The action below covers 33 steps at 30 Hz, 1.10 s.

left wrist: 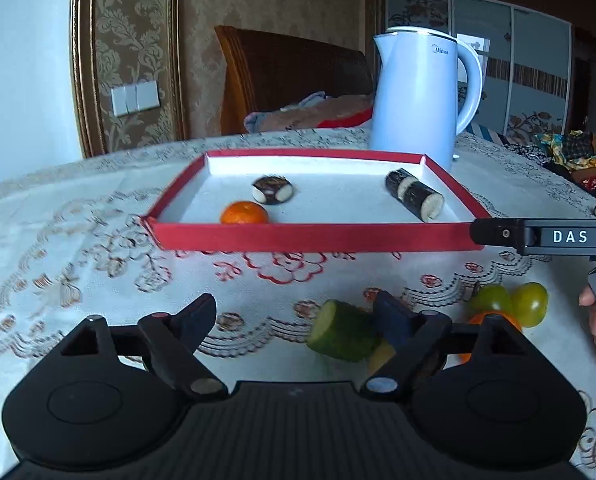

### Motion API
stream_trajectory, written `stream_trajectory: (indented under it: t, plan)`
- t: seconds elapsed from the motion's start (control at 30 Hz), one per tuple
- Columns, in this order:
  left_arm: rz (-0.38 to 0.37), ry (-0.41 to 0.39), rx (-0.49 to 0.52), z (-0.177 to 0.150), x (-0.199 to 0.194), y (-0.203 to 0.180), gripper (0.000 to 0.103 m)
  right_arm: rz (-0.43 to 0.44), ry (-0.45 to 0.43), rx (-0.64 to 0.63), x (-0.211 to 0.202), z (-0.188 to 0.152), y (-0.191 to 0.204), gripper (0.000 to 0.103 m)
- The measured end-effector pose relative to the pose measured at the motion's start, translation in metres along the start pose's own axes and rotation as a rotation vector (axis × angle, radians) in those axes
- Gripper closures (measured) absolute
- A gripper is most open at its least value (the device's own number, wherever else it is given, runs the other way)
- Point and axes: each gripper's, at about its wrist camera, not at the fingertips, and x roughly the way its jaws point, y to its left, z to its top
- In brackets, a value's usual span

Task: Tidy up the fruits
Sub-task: 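Pull both grippers back from the tray toward the fruit on the cloth, then lower the right gripper over the green tomato and close on it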

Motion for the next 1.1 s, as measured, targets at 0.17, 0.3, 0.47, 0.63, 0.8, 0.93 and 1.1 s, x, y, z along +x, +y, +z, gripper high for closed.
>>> stream_trajectory:
  t: [0.17, 0.3, 0.47, 0.63, 0.8, 0.93, 1.1]
  plan:
    - [0.095, -0.061, -0.061, -0.002, -0.014, 0.022, 0.014, 0.002, 0.002, 0.002, 0.0, 0.0, 0.0, 0.0]
    - [0.081, -0.083, -0.104, 0.001, -0.019, 0.03, 0.014, 0.003, 0.001, 0.001, 0.0, 0.0, 0.0, 0.0]
    - [0.038, -0.073, -0.017, -0.001, -0.018, 0.014, 0.014, 0.003, 0.003, -0.003, 0.0, 0.0, 0.001, 0.0]
    - [0.059, -0.019, 0.015, -0.003, -0.007, 0.007, 0.014, 0.006, 0.003, -0.005, 0.0, 0.0, 0.001, 0.0]
    - [0.072, 0.039, -0.02, -0.003, 0.004, 0.013, 0.014, 0.01, 0.006, -0.008, 0.0, 0.0, 0.001, 0.0]
    - [0.089, 0.085, 0.004, -0.005, 0.012, 0.009, 0.014, 0.01, 0.005, -0.007, 0.0, 0.0, 0.002, 0.0]
    - [0.102, 0.128, -0.003, -0.006, 0.019, 0.012, 0.014, 0.006, 0.007, -0.004, 0.0, 0.0, 0.001, 0.0]
